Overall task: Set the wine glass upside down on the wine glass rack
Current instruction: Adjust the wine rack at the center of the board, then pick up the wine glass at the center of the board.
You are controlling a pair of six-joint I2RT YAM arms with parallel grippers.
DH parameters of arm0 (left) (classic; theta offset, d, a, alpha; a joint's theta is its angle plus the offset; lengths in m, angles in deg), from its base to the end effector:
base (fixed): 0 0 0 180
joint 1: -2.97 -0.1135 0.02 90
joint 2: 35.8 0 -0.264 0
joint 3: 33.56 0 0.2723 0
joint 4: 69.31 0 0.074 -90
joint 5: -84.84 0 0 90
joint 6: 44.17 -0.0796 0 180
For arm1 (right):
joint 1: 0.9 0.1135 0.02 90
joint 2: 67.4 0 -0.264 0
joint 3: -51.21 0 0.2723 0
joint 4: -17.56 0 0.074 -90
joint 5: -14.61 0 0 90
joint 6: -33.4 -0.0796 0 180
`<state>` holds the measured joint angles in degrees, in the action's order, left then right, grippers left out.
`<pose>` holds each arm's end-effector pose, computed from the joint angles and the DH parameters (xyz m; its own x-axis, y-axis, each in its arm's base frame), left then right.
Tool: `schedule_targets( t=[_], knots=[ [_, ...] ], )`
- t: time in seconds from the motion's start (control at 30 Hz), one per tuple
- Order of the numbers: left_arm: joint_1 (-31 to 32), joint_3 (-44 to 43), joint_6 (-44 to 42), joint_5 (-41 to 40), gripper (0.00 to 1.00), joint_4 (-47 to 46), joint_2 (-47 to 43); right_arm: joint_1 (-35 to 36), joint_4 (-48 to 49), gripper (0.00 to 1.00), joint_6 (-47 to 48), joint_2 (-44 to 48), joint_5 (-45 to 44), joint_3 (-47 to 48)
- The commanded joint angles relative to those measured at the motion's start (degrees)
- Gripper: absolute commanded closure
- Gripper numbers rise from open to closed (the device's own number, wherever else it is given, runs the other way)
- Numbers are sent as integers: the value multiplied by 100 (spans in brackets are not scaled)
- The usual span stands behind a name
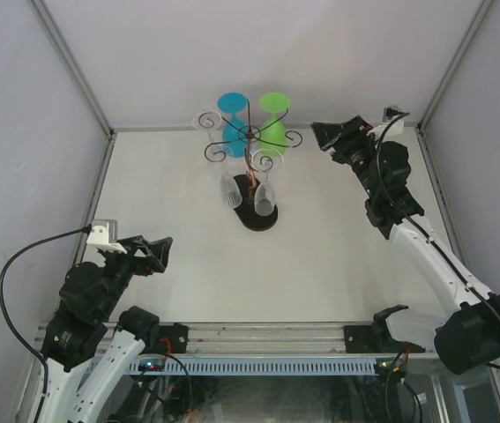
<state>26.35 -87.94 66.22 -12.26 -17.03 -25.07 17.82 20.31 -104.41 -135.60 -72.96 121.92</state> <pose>0.1039 -0.0342 0.3277 -0.2272 -0.2784 -0.9332 0.2160 0.9200 -0.3271 0.3274 0.1145 0.3846 -0.2089 0.7108 -0.6716 -0.3065 0.6046 0.7352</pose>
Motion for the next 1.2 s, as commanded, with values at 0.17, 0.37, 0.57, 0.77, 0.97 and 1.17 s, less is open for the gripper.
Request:
schedule_targets(
  t=[0.17, 0.37, 0.57, 0.77, 0.97, 1.17],
  knots=[
    [-35, 75, 10, 67, 14, -271, -14, -261, -1927, 30, 2202, 609, -803, 228],
    [-35, 86, -14, 133, 14, -299, 18, -465, -2830, 19, 2882, 633, -1769, 109],
    [-35, 95, -16, 173, 14, -324, -9, -689, -2685, 6, 3277, -26, -2153, 45],
    [-35, 105, -30, 238, 14, -349, -26, -1007, -1778, 0, 3438, -854, -2067, -85],
    [-35, 104, -34, 261, 14, -360, -9, -1282, -1005, 0, 3407, -1664, -2052, -23],
    [-35, 108, -42, 268, 14, -358, 9, -1375, -314, 0, 3348, -2562, -2186, 162]
  ],
)
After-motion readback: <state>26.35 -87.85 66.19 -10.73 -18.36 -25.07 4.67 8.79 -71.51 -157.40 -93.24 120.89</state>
